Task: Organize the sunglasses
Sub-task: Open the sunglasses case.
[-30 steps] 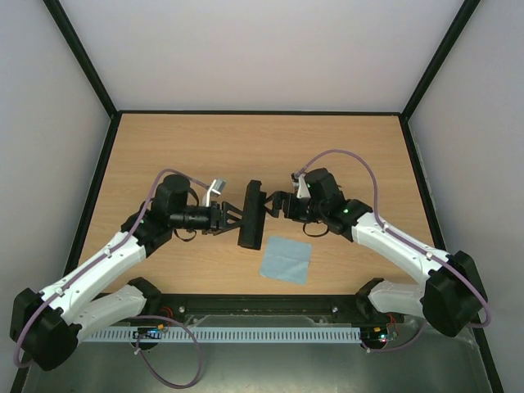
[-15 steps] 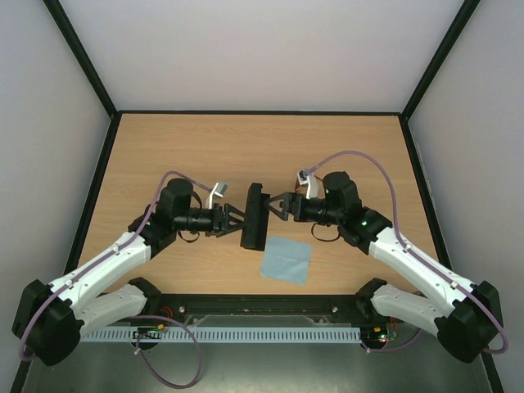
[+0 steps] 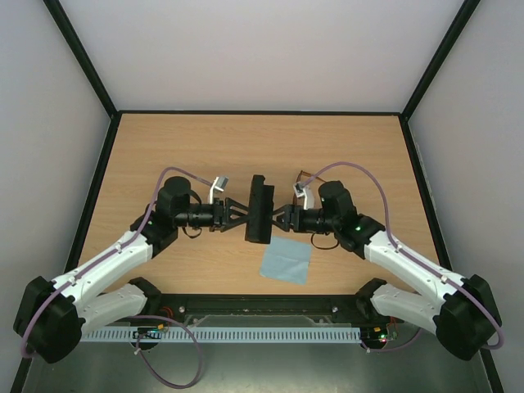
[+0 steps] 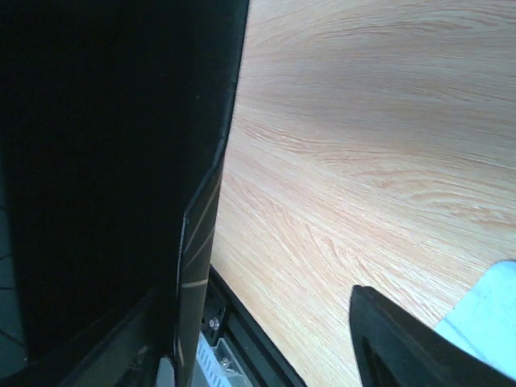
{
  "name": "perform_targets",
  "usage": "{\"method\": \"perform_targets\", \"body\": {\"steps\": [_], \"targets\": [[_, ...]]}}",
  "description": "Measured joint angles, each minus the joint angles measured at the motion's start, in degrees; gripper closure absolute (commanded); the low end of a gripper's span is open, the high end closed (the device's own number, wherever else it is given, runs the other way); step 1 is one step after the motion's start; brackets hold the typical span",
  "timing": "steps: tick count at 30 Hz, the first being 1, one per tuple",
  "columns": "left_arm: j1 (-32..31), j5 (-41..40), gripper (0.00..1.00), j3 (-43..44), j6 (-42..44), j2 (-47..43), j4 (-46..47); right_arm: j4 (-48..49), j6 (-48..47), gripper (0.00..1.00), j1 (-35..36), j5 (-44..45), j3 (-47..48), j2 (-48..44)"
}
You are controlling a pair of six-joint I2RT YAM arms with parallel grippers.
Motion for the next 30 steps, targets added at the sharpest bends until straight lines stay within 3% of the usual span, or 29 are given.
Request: {"method": "perform_targets", "body": {"steps": [3,12,15,17,19,22,25,30], "targets": [[0.0,0.2,0.67,-0.4,-0.6,0.0,1.2,2.6,1.1,0.46,0.0,-1.8,-0.8,0.7],[0.5,0.5,0.67,-3.2,-3.3,0.0,5.6,9.0,3.5,0.87,0.0,-6.2,-0.9,4.1],[1.3,0.7,0.62,-3.8,-4.4,0.0,7.5,9.5,3.5,0.98,0.0,-6.8,-0.9,5.0],[1.6,1.5,0.57,-4.0,-4.8,0.0,9.1,9.4,4.0,0.99,0.0,-6.8,-0.6,6.3],[2.4,2.0,0.45,-4.5,-5.0,0.0,10.2,9.1,3.9,0.99,0.0,-6.7,0.4,7.1],[4.6,3.5,0.38,-4.9,-5.2,0.0,11.2,7.1,3.0,0.99,0.0,-5.6,2.9,8.4],[8.5,5.6,0.18,-5.0,-4.4,-0.4,10.9,2.0,0.2,0.99,0.5,-2.7,8.1,10.9],[21.2,4.0,0.14,-5.5,0.4,-2.9,1.9,-9.4,-7.7,0.99,0.1,4.0,18.7,17.7]]}}
